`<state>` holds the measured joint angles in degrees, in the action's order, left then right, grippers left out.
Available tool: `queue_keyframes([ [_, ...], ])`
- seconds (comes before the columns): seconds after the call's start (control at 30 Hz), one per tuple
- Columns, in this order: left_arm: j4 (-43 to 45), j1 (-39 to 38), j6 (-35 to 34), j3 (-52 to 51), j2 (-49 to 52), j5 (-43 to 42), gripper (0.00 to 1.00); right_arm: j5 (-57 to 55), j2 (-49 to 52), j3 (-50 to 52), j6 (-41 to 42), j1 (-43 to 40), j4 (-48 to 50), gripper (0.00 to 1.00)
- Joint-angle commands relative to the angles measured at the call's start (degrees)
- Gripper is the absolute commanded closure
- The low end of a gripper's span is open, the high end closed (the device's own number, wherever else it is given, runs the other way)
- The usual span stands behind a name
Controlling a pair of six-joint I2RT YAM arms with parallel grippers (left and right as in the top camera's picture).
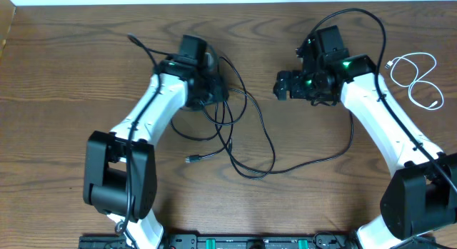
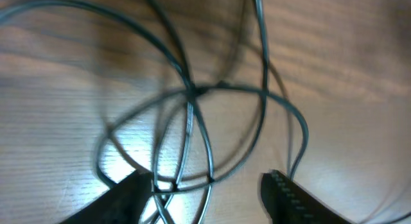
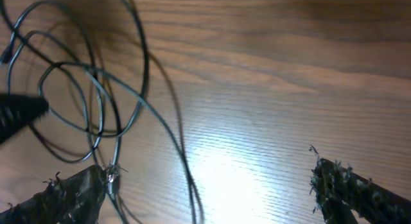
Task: Untangle cables
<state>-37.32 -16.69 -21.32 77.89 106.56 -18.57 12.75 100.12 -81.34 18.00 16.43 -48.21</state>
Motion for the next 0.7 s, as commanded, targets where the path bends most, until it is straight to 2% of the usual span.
queue_keyframes([
  [0.0, -1.03, -3.02, -0.42, 1.20, 0.50, 4.68, 0.48, -1.92, 0.28, 0.55, 0.37, -0.87, -0.46, 0.01],
  [0.17, -2.49, -6.10, -4.07, 0.85, 0.52, 11.45, 0.49, -1.90, 0.28, 0.55, 0.37, -1.01, -0.70, 0.01],
  [0.37, 0.44, -8.48, -4.98, -0.94, 1.01, 12.13, 0.56, -1.90, 0.28, 0.57, 0.13, -0.98, -0.90, 0.01],
  [0.53, 1.86, -8.79, -10.97, -0.94, 3.04, 16.33, 0.58, -1.90, 0.28, 0.57, 0.13, -1.01, -1.18, 0.01],
  [0.67, 4.79, -8.79, -12.24, -0.94, 5.86, 16.33, 0.61, -1.90, 0.28, 0.57, 0.15, -1.01, -1.36, 0.01],
])
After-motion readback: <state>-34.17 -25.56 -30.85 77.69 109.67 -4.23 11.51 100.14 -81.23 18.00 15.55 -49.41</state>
